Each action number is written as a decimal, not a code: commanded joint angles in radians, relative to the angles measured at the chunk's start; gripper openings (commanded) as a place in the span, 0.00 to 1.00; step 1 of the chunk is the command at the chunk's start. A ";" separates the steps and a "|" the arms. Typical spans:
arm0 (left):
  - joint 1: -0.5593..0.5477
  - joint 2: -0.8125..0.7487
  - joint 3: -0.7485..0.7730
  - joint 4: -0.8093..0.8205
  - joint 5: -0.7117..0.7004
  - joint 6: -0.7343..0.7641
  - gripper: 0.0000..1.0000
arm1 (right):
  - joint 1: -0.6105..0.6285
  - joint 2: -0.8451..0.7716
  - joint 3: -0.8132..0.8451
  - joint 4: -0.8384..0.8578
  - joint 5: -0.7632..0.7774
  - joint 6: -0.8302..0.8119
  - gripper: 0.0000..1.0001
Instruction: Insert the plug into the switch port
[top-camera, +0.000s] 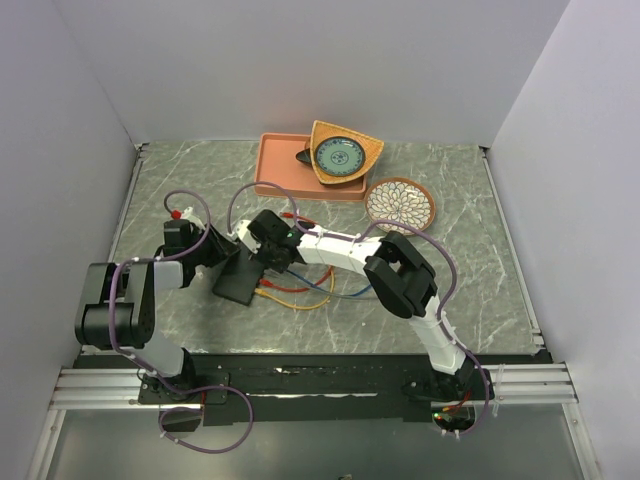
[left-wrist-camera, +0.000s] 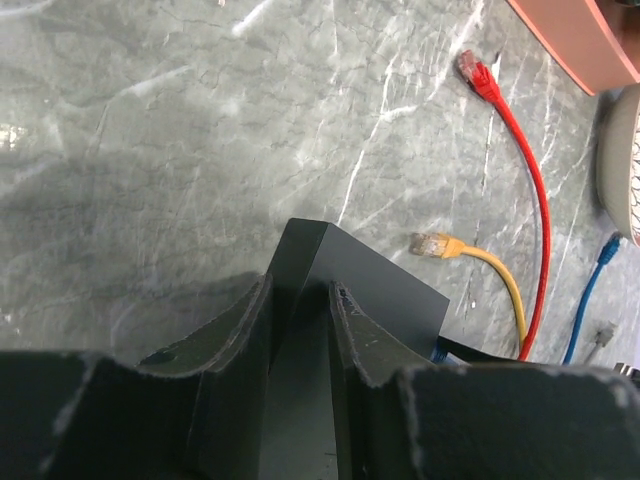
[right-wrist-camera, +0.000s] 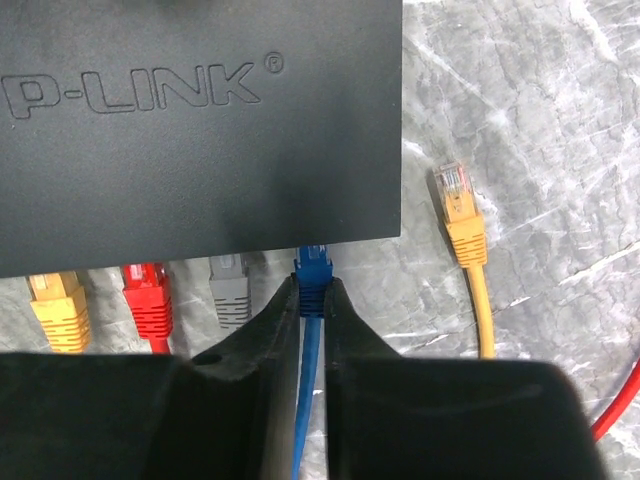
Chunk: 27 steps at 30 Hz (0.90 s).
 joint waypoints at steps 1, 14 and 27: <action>-0.060 -0.044 0.016 -0.125 0.107 -0.049 0.28 | 0.015 -0.066 -0.003 0.264 -0.020 0.024 0.26; -0.028 -0.270 0.000 -0.249 -0.221 -0.147 0.78 | -0.039 -0.273 -0.302 0.269 0.106 0.103 0.75; -0.028 -0.756 0.043 -0.436 -0.320 -0.134 0.96 | -0.040 -0.639 -0.508 0.284 0.063 0.212 0.99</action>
